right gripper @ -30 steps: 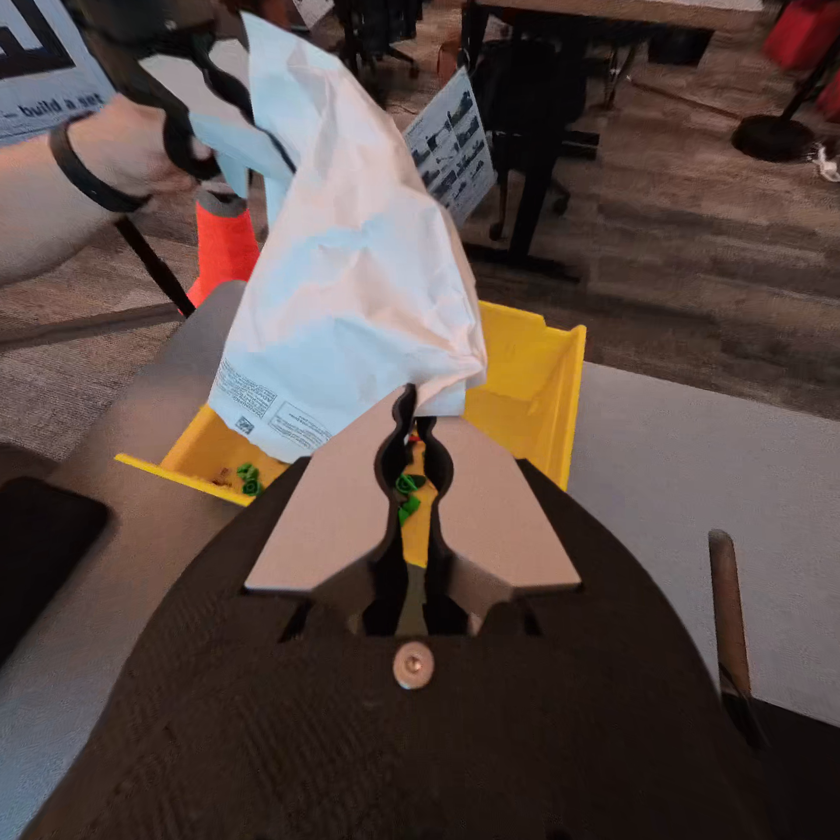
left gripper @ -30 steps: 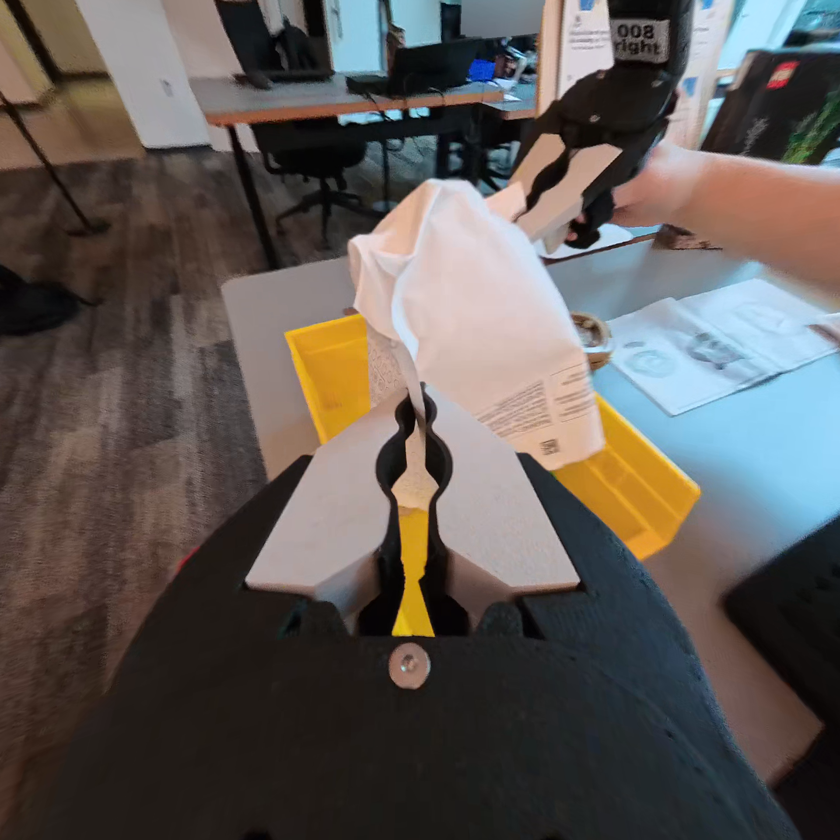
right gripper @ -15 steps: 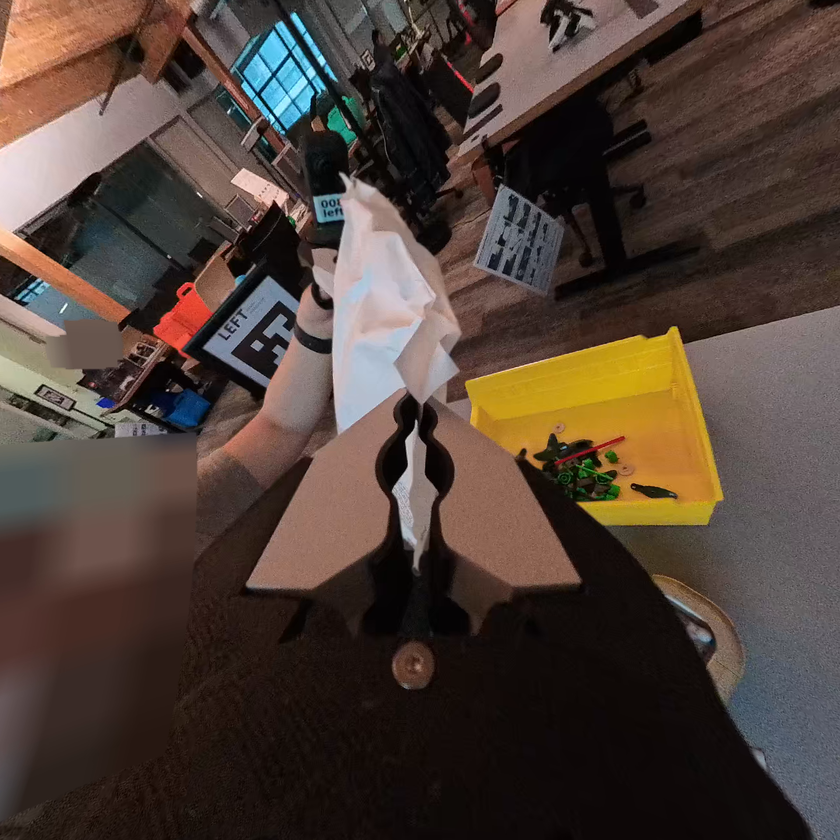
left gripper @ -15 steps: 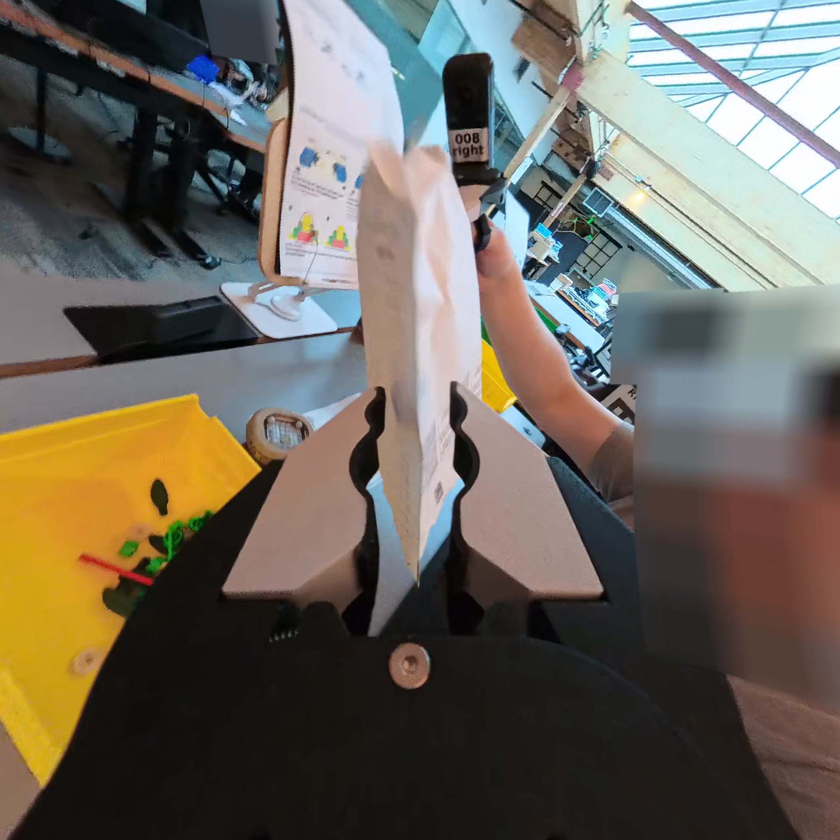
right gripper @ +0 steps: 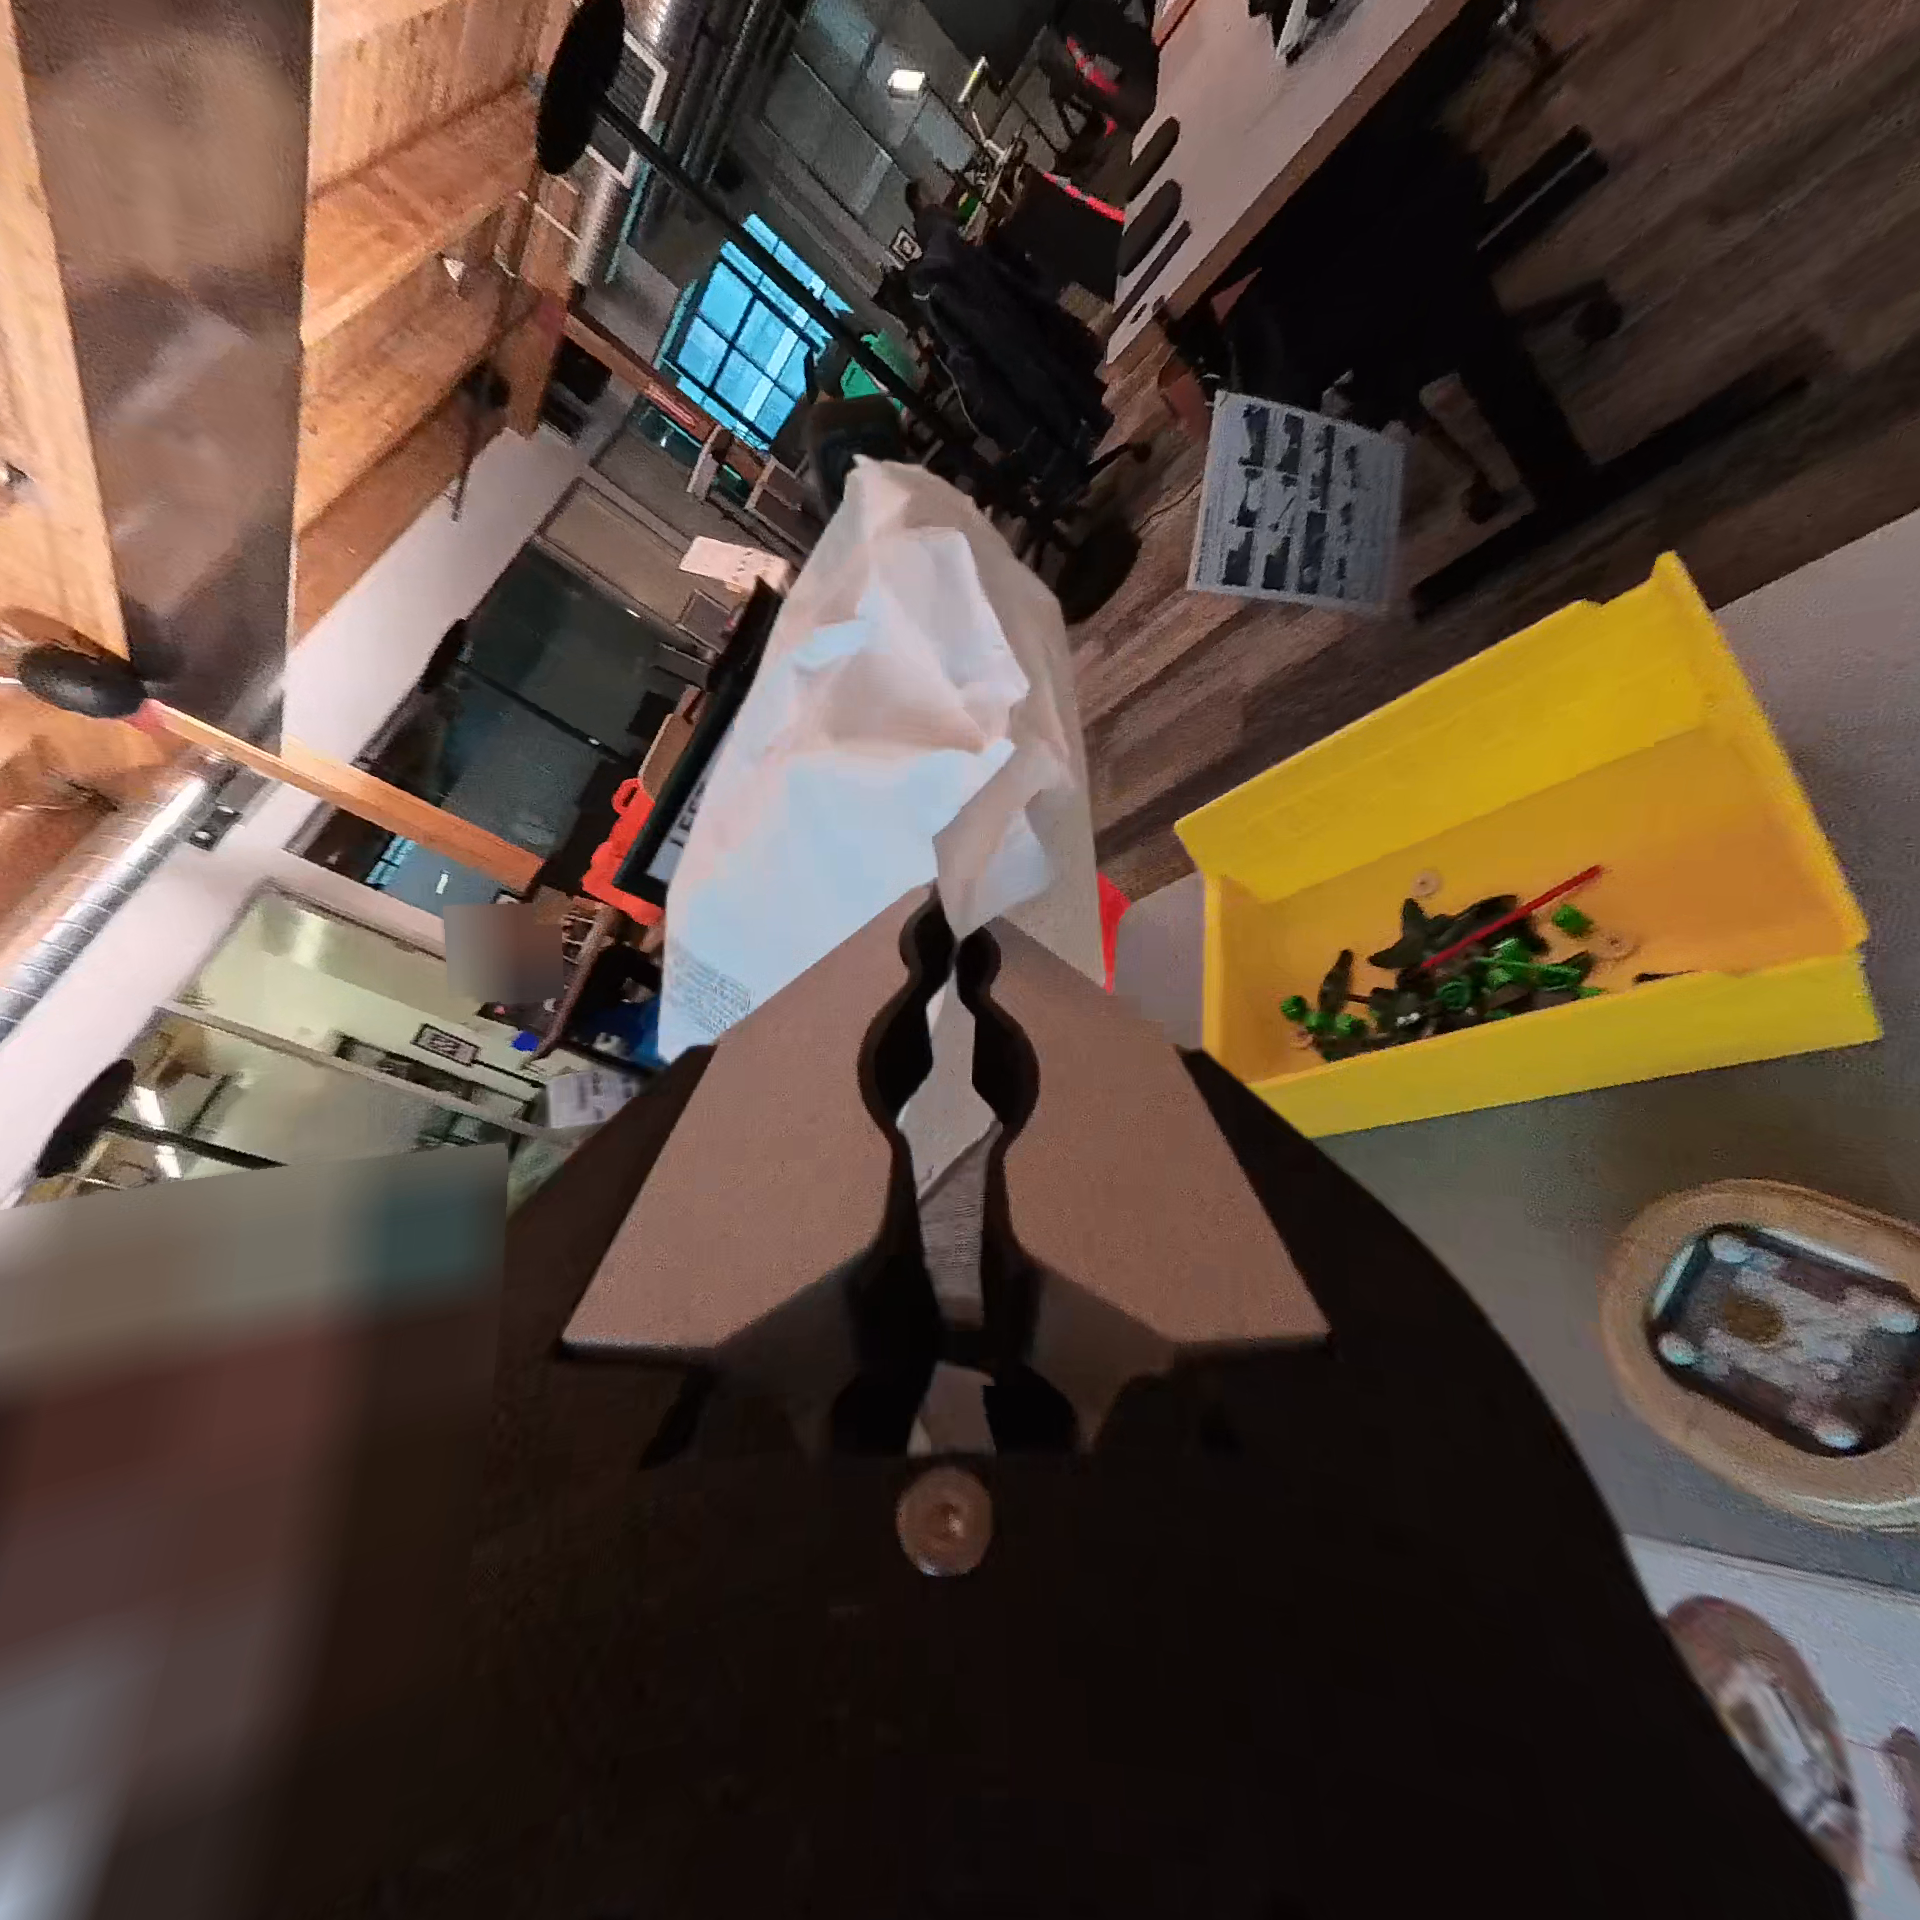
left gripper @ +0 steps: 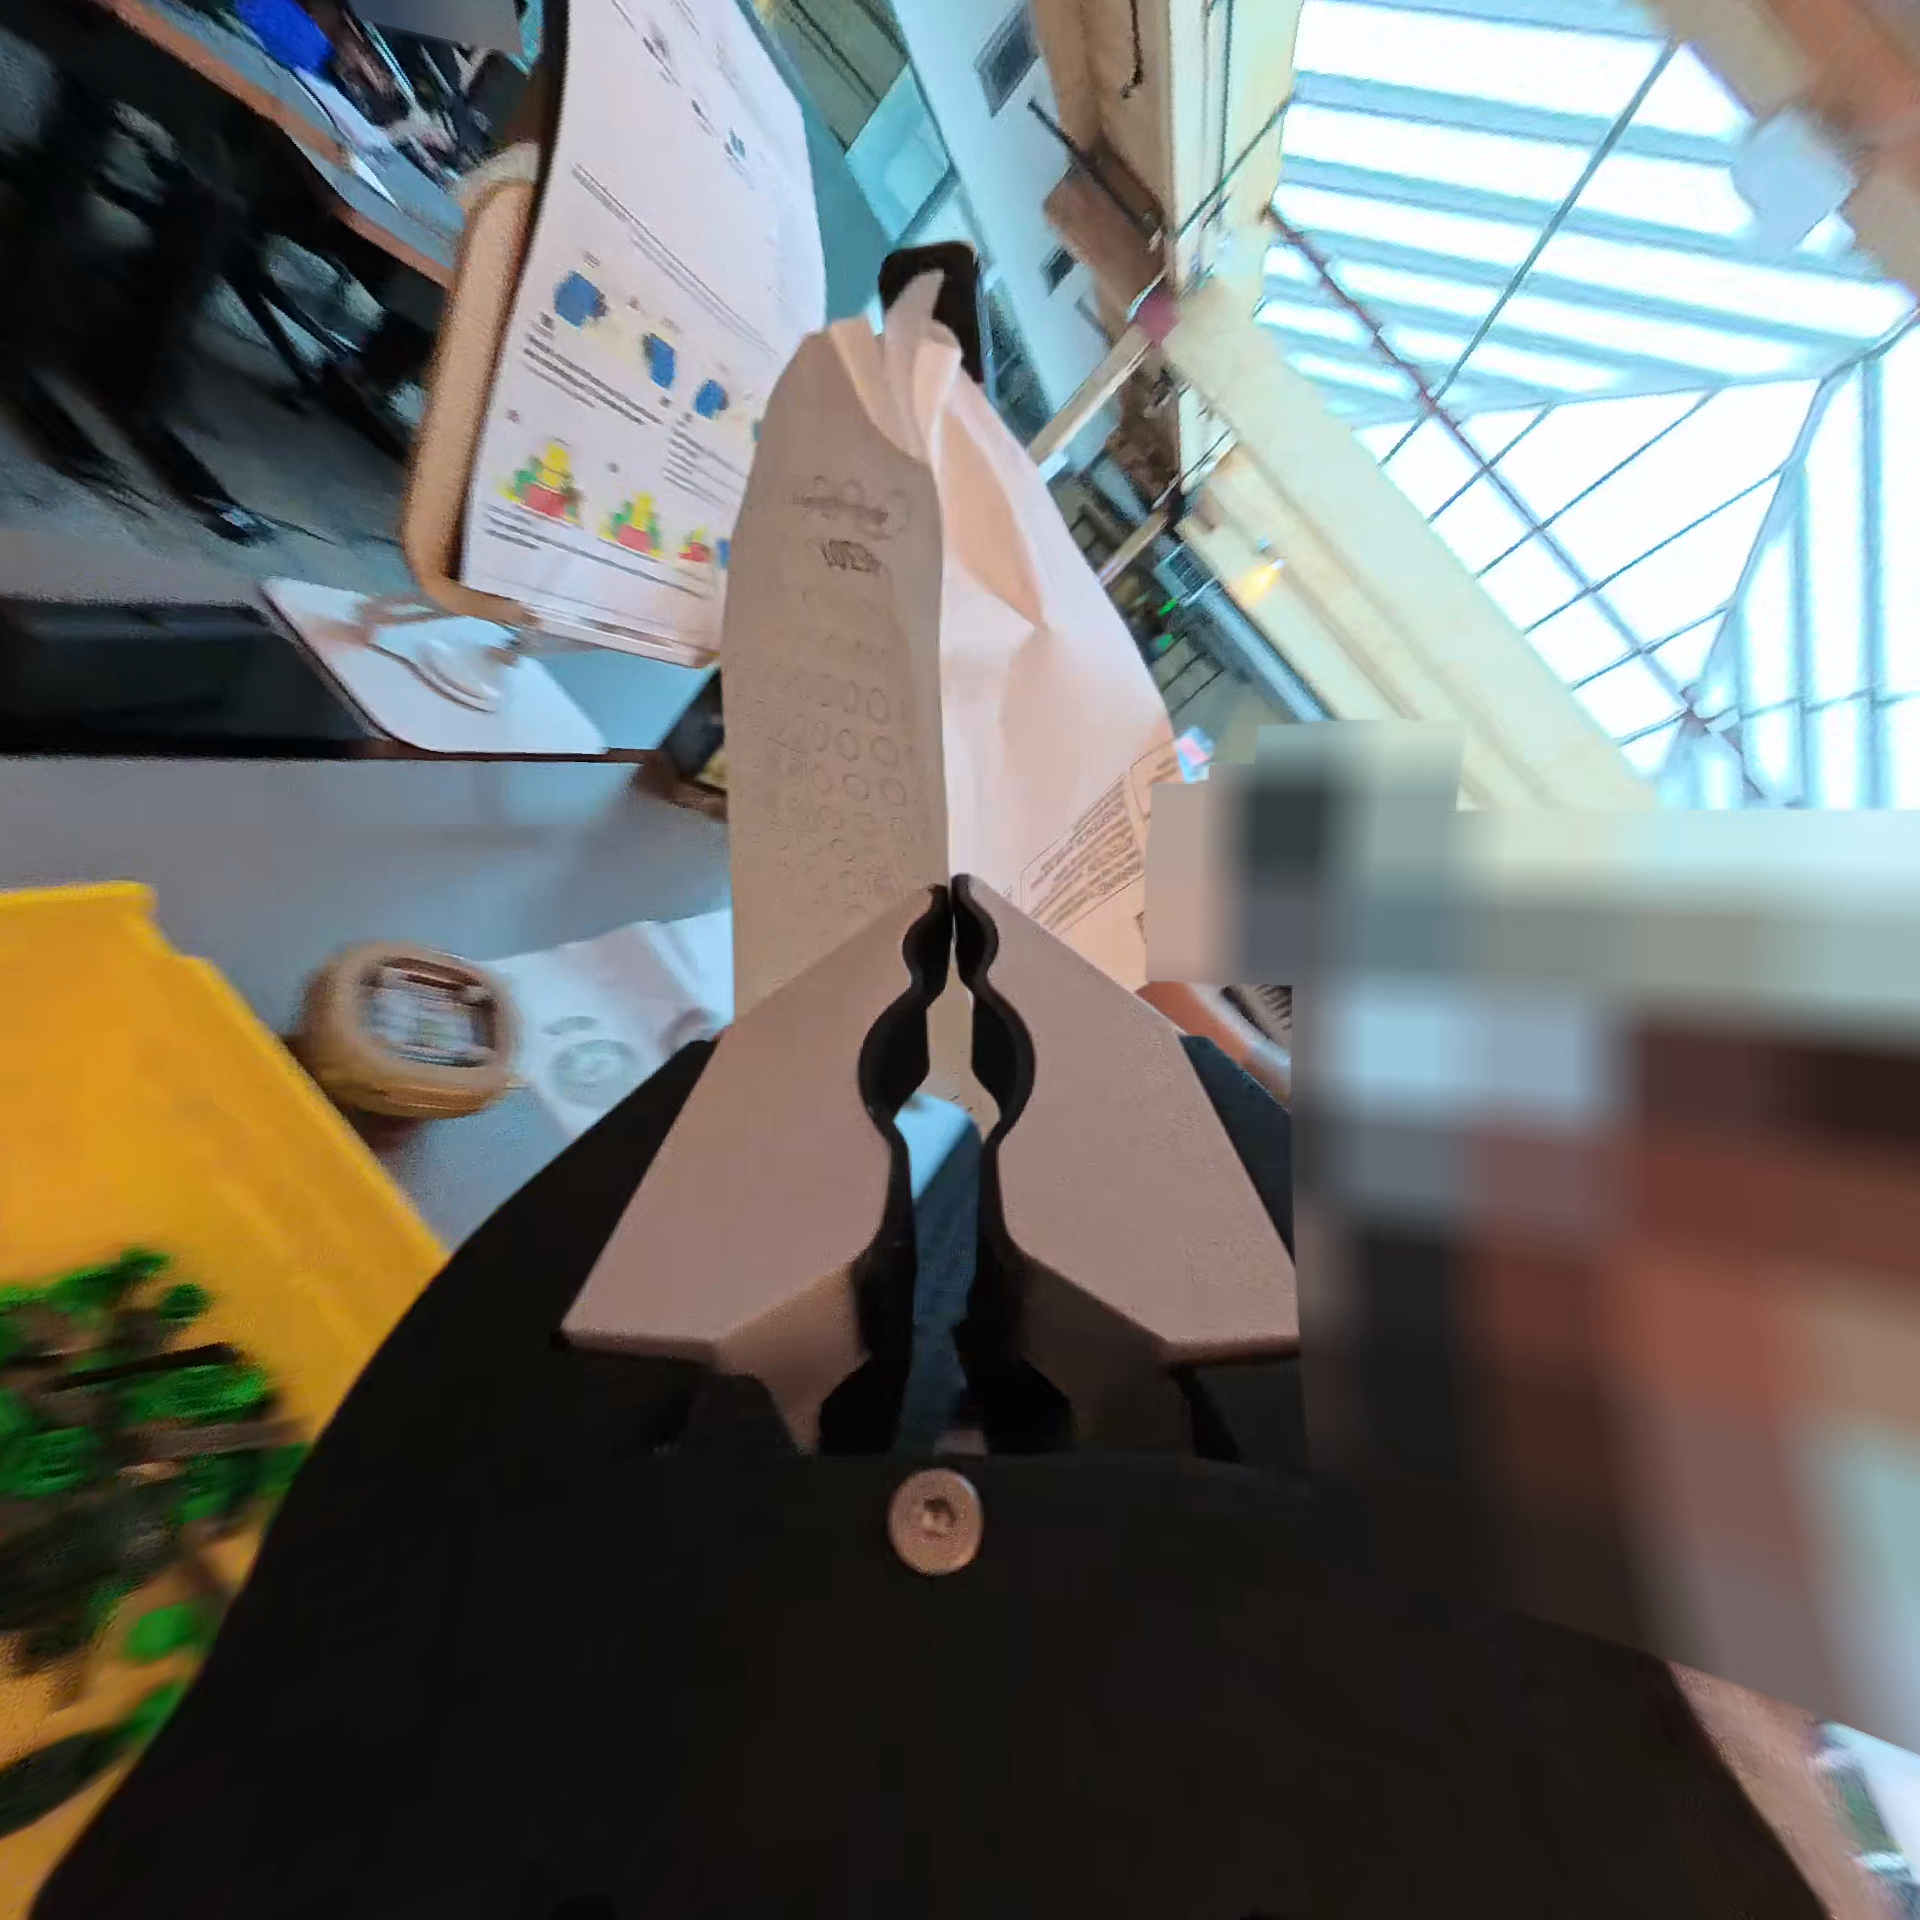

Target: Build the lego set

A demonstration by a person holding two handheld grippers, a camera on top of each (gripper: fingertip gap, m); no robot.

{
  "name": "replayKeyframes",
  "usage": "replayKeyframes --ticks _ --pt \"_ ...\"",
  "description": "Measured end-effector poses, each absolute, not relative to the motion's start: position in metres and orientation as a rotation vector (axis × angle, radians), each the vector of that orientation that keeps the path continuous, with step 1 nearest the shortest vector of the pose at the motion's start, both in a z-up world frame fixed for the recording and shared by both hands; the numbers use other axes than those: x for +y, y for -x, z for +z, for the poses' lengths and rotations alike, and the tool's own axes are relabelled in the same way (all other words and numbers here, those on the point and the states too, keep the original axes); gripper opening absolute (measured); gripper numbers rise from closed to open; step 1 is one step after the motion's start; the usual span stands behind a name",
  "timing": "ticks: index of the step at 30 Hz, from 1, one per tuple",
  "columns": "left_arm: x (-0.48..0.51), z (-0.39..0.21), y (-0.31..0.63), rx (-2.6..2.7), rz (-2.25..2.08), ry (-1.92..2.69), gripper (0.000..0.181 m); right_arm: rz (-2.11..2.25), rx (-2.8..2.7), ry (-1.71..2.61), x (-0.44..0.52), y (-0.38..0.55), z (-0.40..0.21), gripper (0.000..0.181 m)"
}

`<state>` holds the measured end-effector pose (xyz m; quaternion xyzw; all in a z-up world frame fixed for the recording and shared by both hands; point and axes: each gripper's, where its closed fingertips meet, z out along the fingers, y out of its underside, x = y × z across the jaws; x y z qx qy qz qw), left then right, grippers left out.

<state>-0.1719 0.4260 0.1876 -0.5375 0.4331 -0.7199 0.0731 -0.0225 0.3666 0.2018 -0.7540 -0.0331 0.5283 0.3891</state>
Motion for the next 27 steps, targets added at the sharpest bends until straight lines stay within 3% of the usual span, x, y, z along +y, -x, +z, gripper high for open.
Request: replayKeyframes --ticks 9,27 --pt "0.386 0.255 0.175 1.095 -2.652 1.639 0.000 1.536 0.160 1.863 0.308 0.034 0.264 0.000" --pt "0.298 0.303 0.149 0.911 -2.882 1.466 0.000 1.465 0.238 1.834 0.212 0.017 0.311 0.000"
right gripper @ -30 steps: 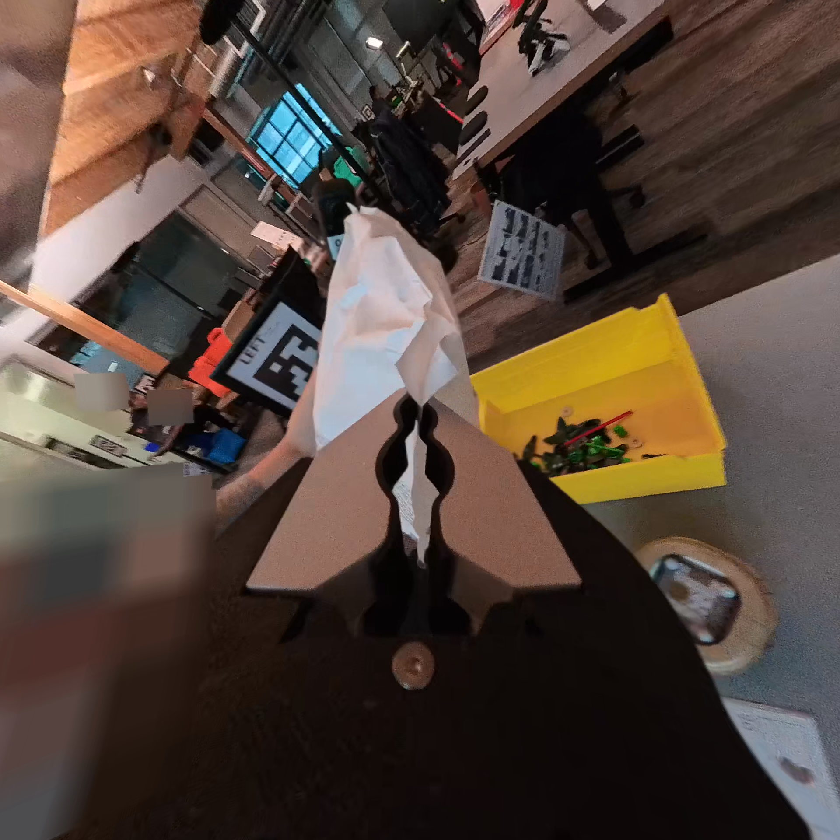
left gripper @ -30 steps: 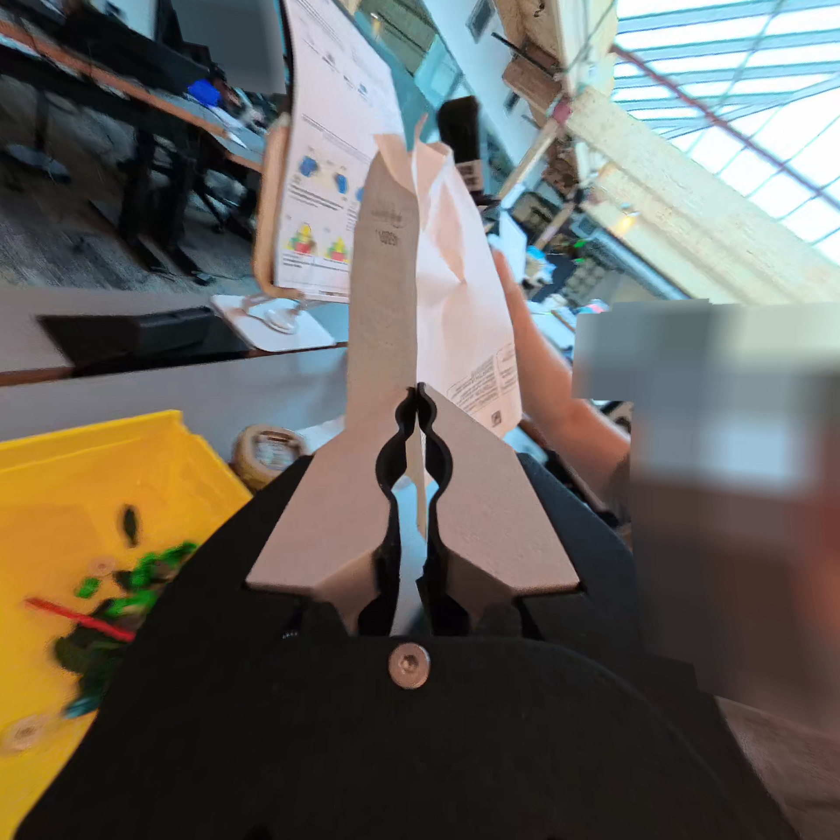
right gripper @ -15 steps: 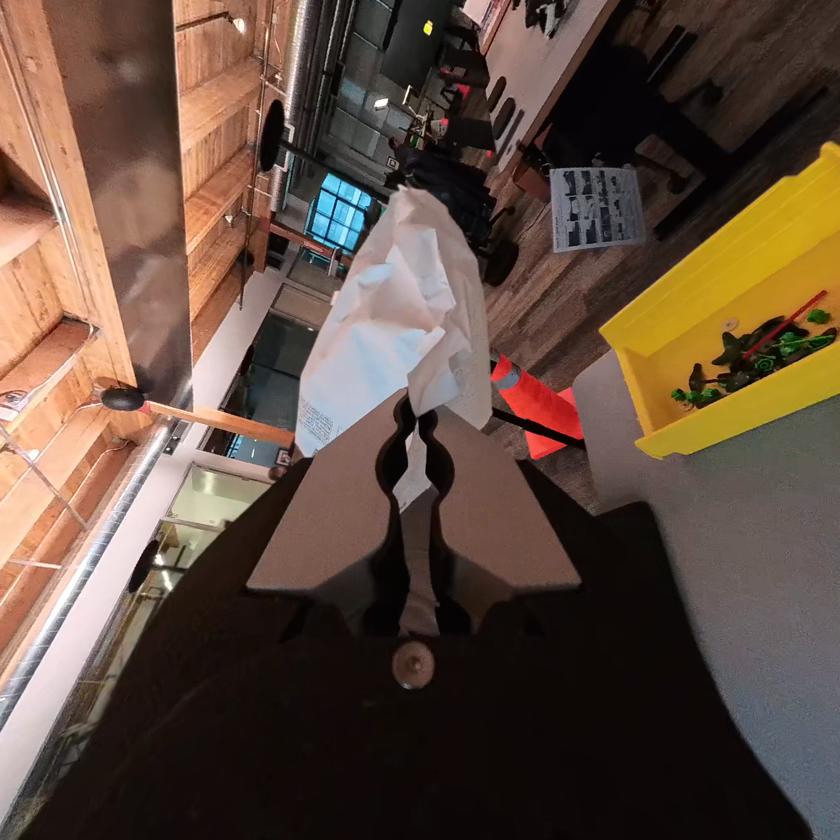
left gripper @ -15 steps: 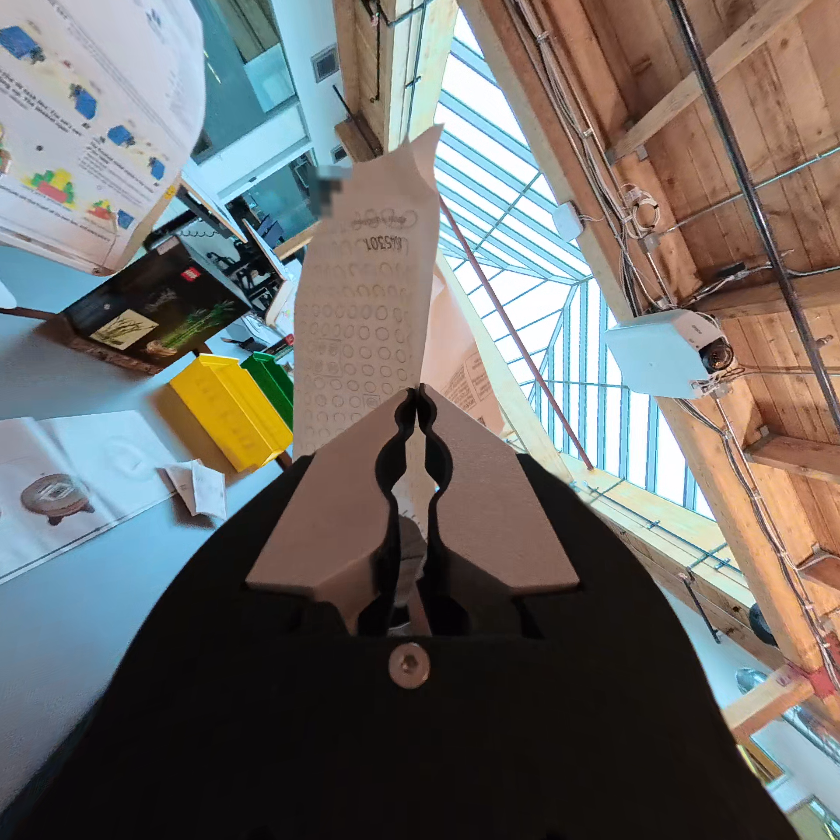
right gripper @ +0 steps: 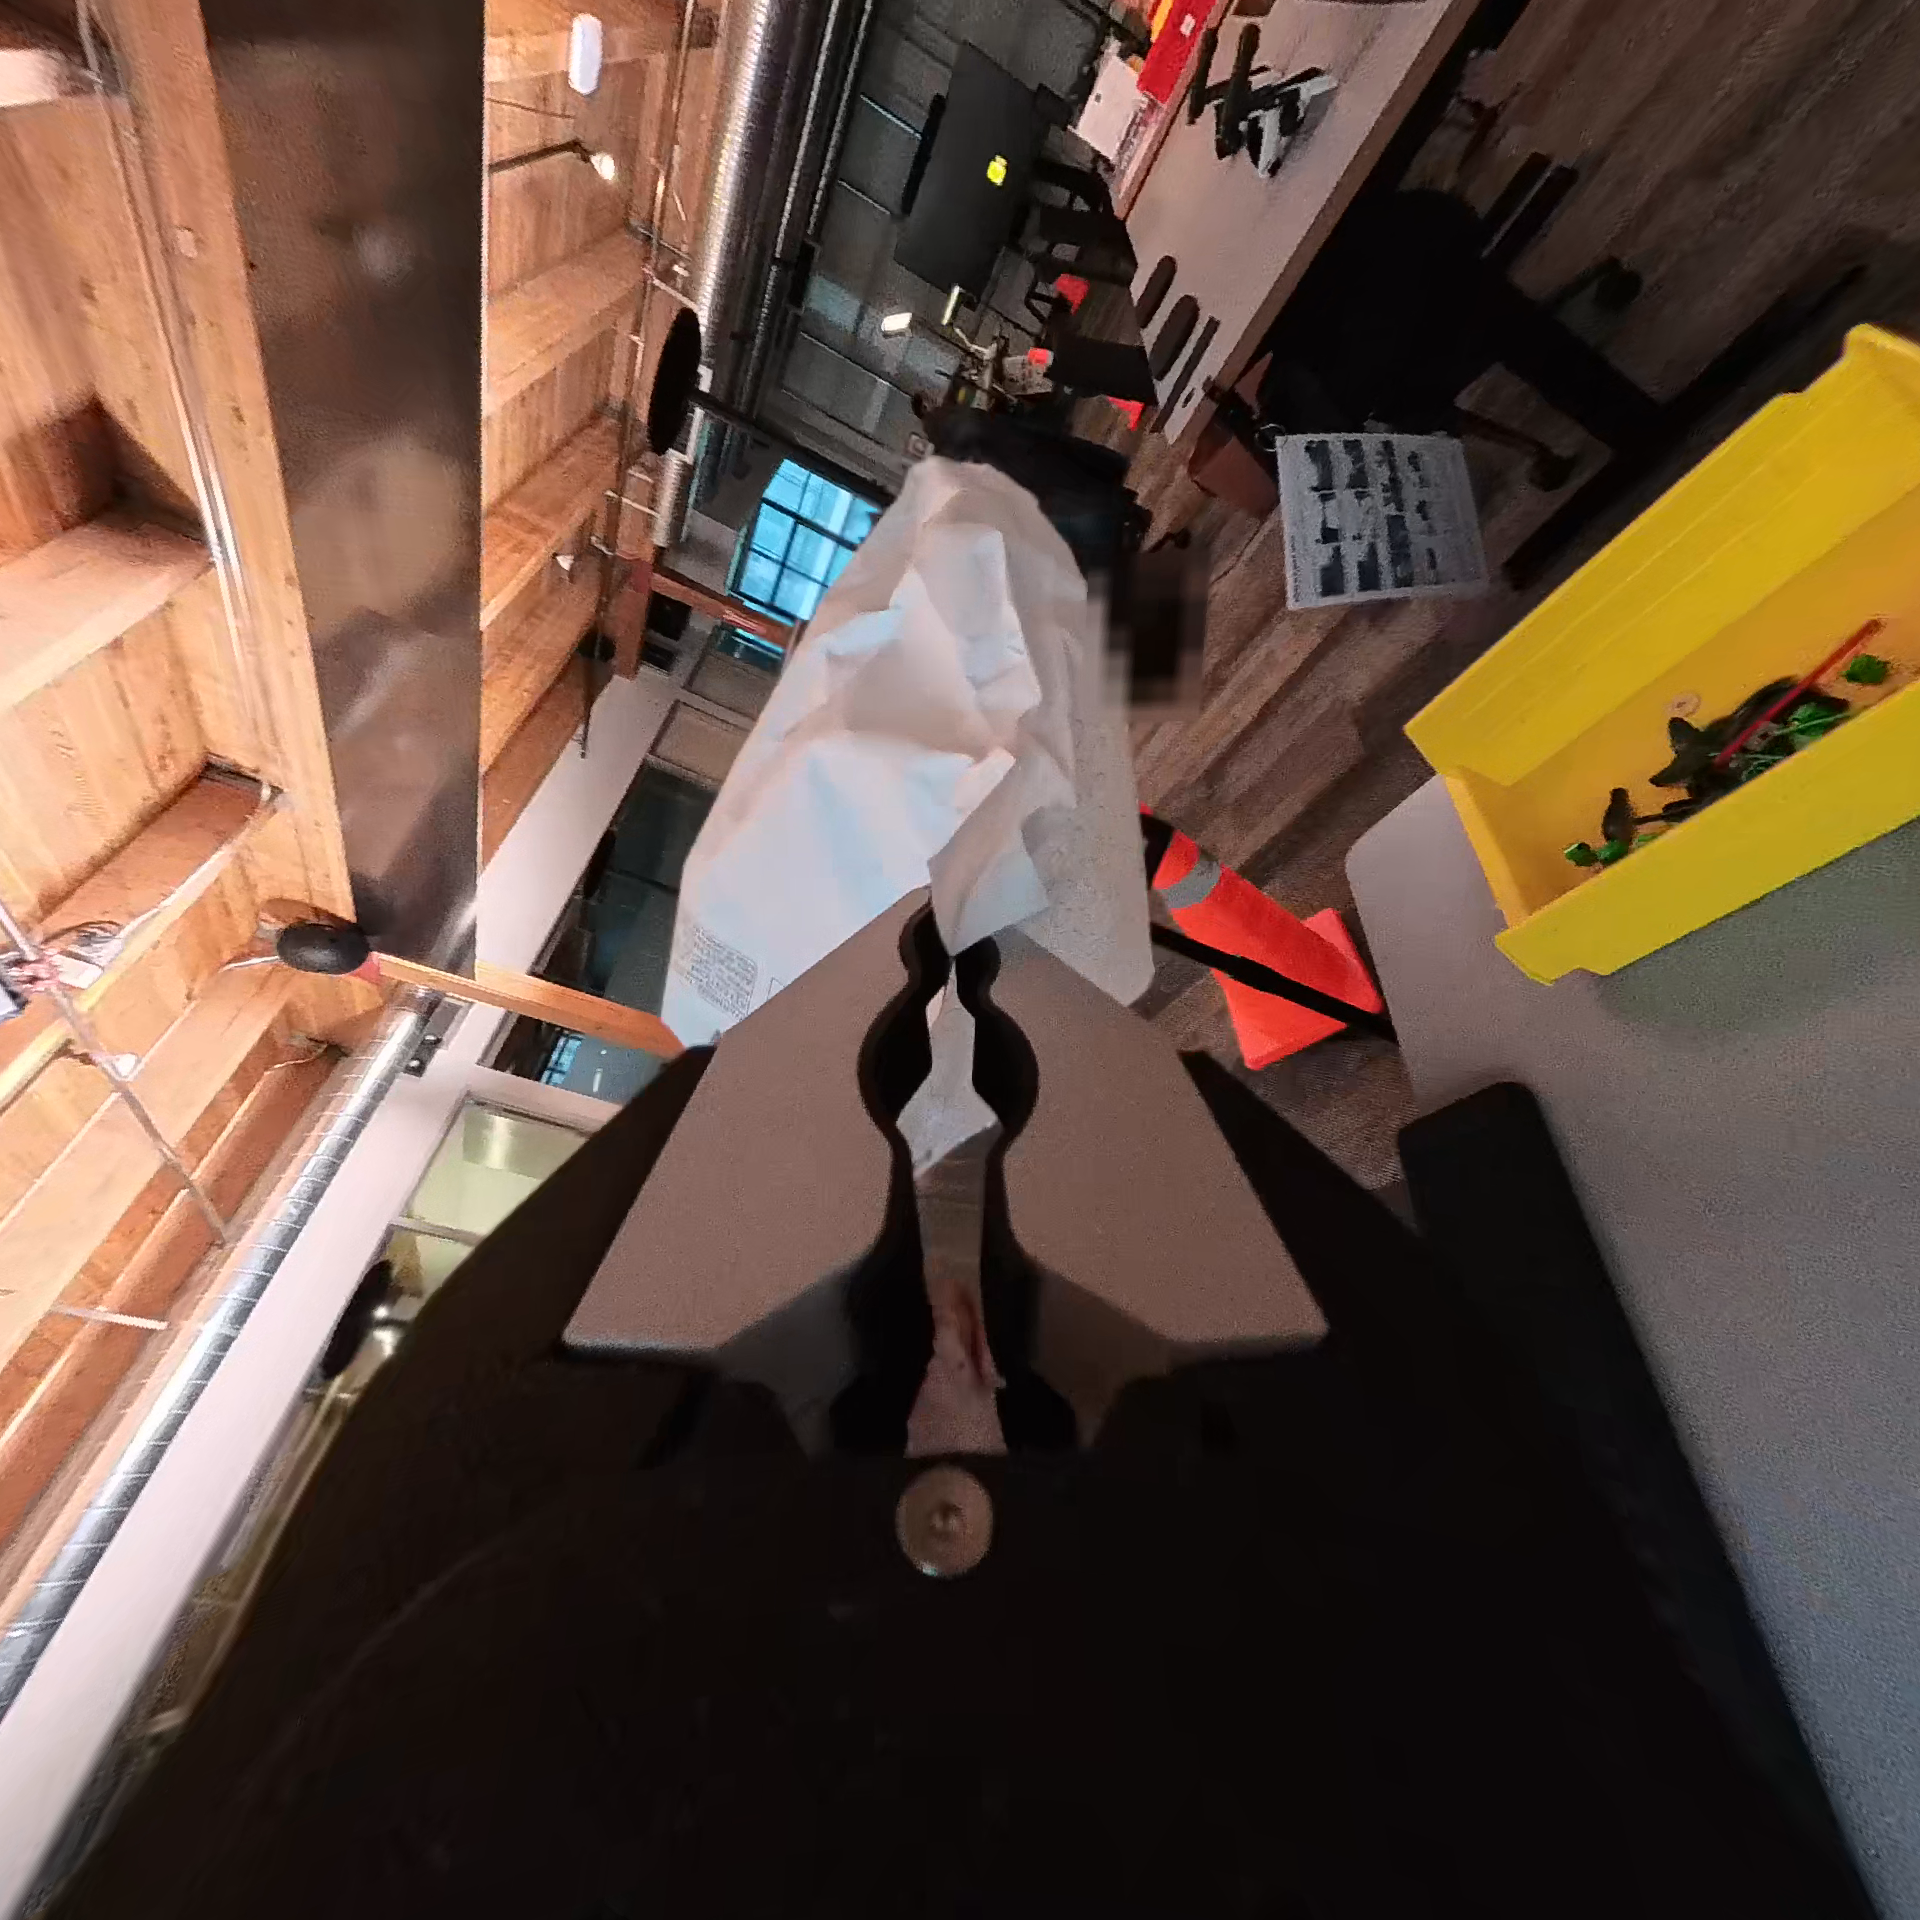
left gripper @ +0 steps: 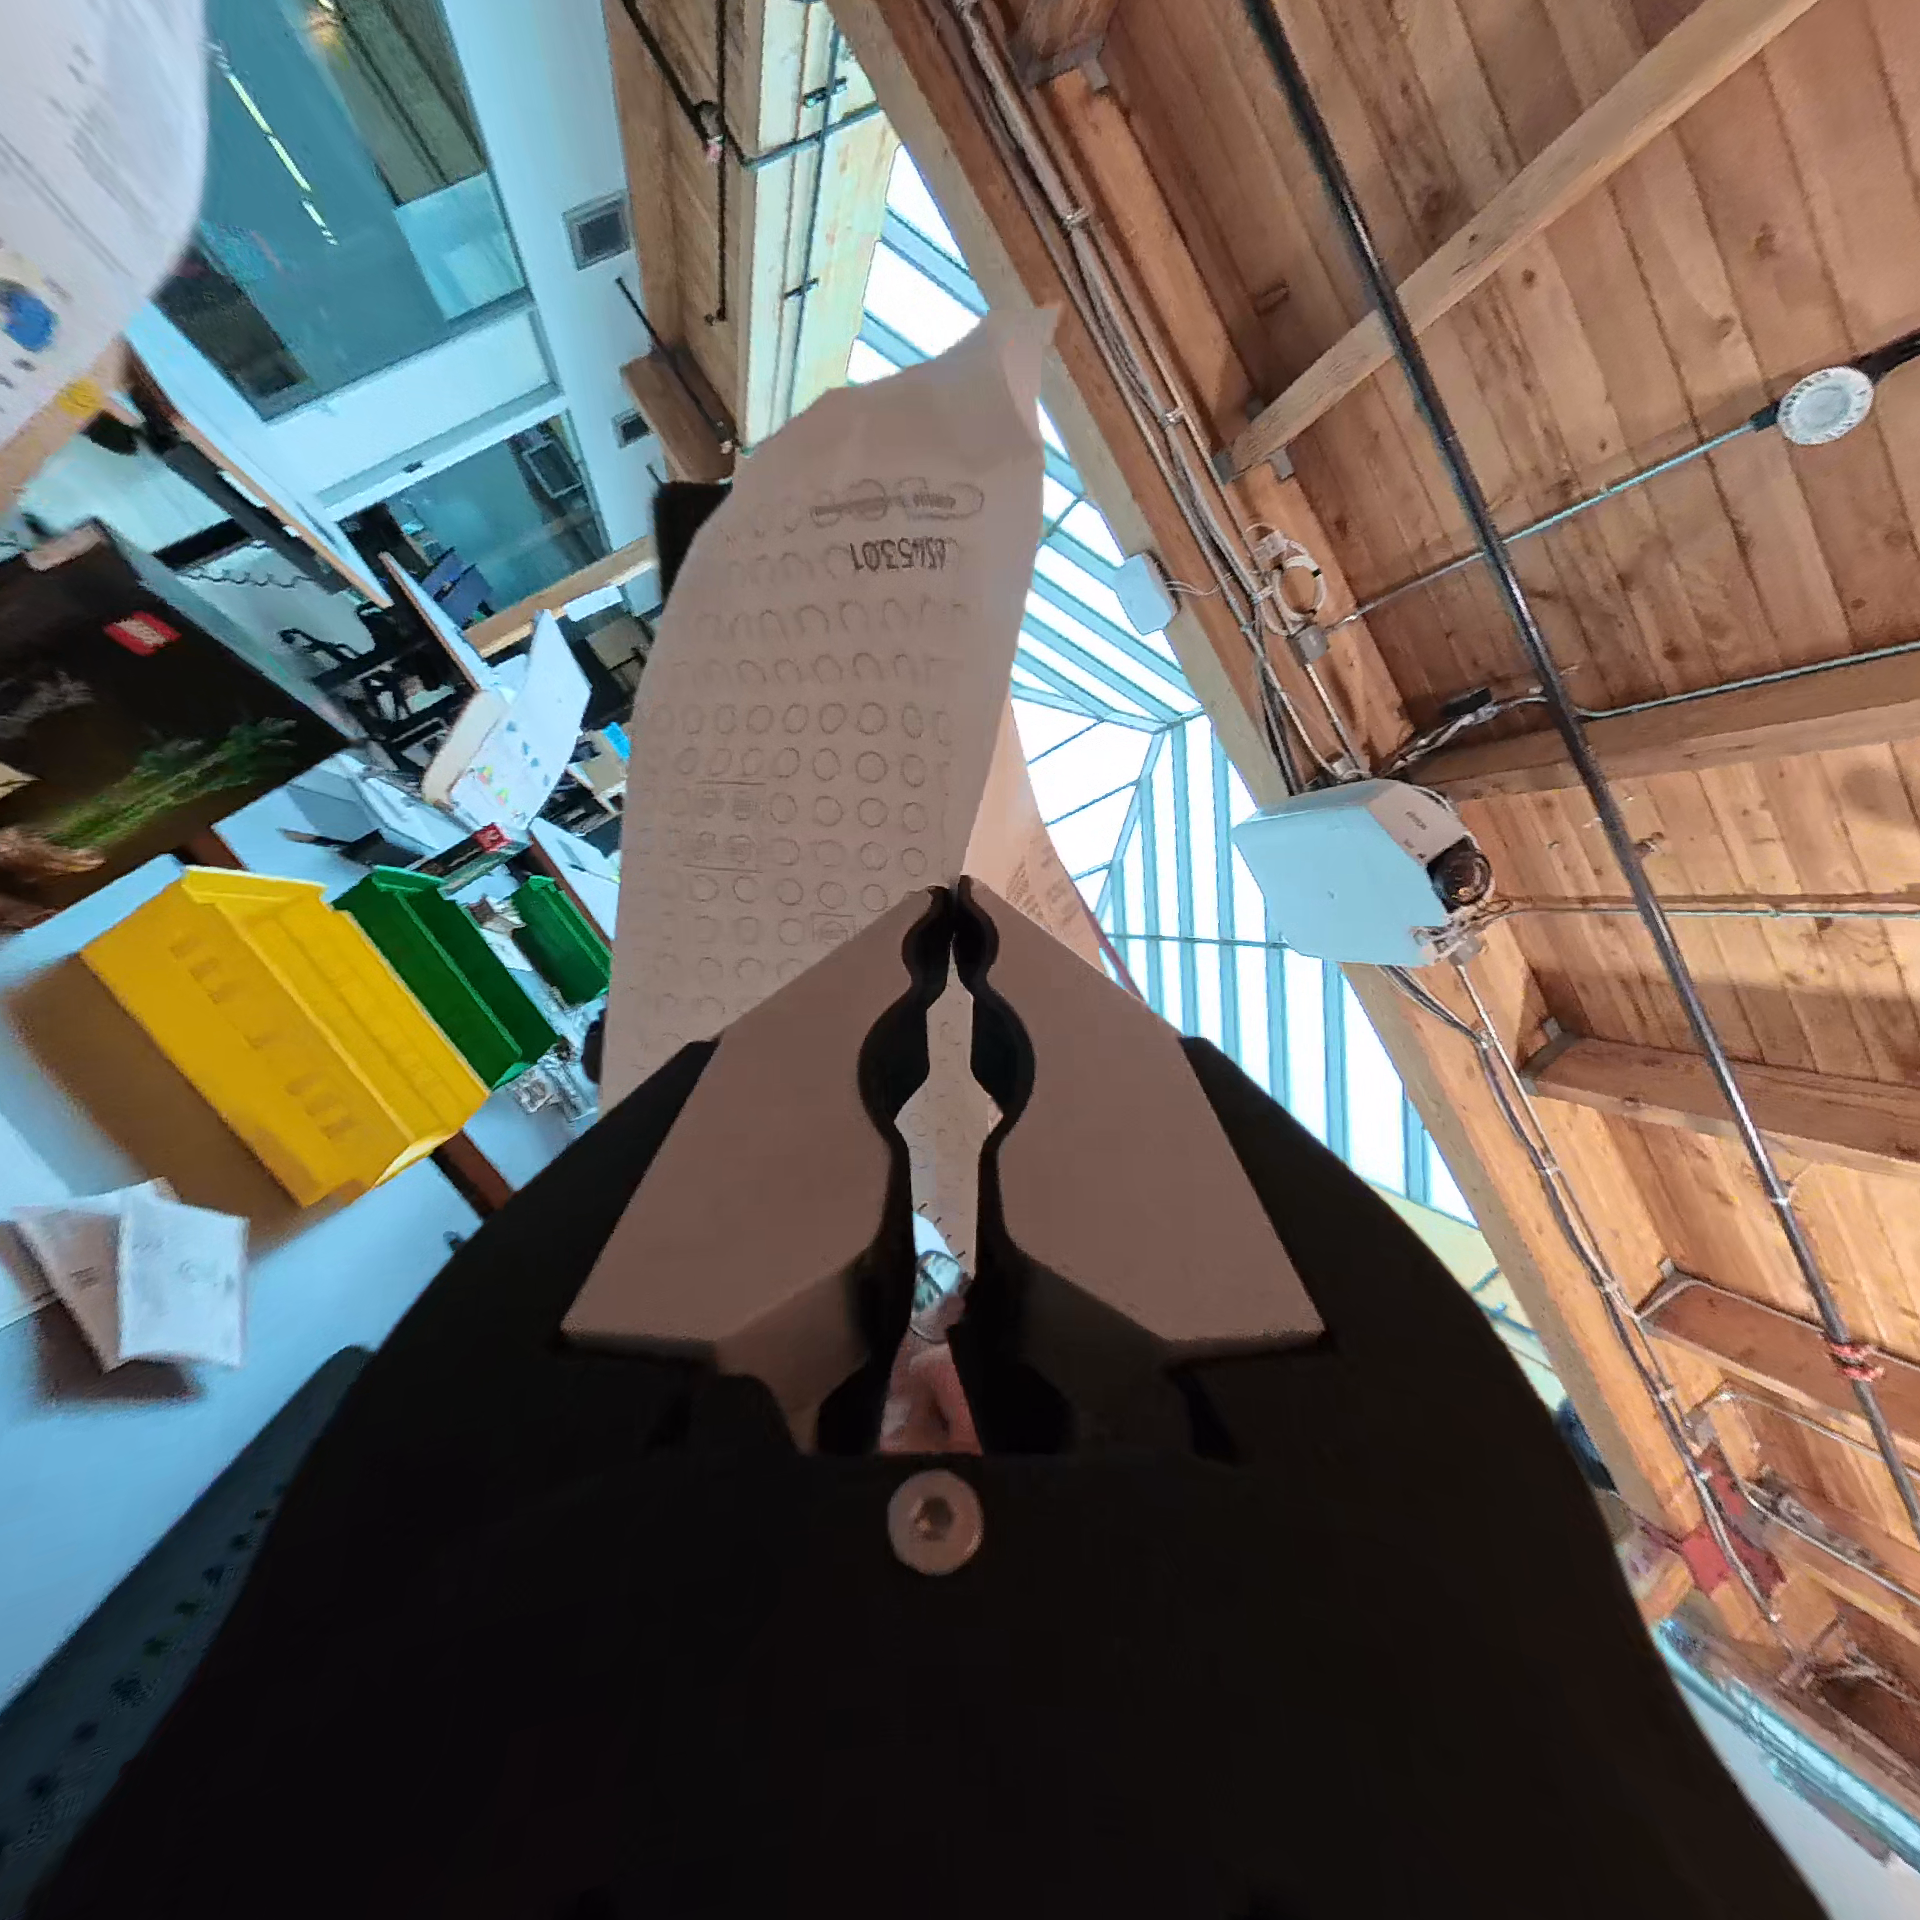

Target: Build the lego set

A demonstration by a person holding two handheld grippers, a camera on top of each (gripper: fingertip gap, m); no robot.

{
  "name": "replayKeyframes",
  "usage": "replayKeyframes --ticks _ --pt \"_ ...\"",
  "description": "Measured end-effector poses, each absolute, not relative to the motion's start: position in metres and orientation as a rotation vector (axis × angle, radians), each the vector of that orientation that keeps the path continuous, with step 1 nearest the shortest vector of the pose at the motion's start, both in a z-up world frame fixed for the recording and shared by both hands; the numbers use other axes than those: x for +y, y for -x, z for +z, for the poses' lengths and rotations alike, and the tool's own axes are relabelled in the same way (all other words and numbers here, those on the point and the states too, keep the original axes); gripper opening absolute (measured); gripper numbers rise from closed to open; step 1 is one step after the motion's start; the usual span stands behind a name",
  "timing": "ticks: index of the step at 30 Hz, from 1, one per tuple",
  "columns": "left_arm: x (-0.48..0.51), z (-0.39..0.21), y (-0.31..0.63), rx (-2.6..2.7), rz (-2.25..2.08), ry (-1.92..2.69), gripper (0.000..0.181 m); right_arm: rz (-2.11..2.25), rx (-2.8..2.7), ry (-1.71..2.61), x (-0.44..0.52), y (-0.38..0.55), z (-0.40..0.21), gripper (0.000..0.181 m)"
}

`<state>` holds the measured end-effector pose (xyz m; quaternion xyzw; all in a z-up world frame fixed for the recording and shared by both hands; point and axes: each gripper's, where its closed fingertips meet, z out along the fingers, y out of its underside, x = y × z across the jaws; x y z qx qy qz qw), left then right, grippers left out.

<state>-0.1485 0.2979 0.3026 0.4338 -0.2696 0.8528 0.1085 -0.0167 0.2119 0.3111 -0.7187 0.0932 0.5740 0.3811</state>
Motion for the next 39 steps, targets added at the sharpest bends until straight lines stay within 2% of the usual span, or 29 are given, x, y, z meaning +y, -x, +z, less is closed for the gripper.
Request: replayKeyframes --ticks 10,24,27,33,34,38,39 --pt "0.213 0.346 0.115 -0.969 2.483 -1.108 0.000 1.635 0.196 1.554 0.150 -0.037 0.304 0.000" --pt "0.174 0.315 0.094 -1.065 2.379 -1.102 0.000 1.635 0.236 1.480 0.104 -0.064 0.278 0.000" --pt "0.173 0.314 0.086 -1.064 2.386 -1.125 0.000 1.641 0.250 1.435 0.104 -0.073 0.277 0.005" --pt "0.171 0.287 0.071 -1.155 2.294 -1.140 0.000 1.423 0.250 1.515 0.092 -0.086 0.266 0.000" --pt "0.172 0.276 0.066 -1.213 2.287 -1.146 0.004 1.375 0.253 1.537 0.082 -0.091 0.266 0.000" --pt "0.184 0.209 0.039 -1.470 2.217 -1.329 0.044 1.006 0.324 1.651 0.015 -0.122 0.277 0.000" --pt "0.186 0.195 0.037 -1.487 2.193 -1.339 0.043 0.864 0.352 1.681 -0.008 -0.134 0.280 0.000"
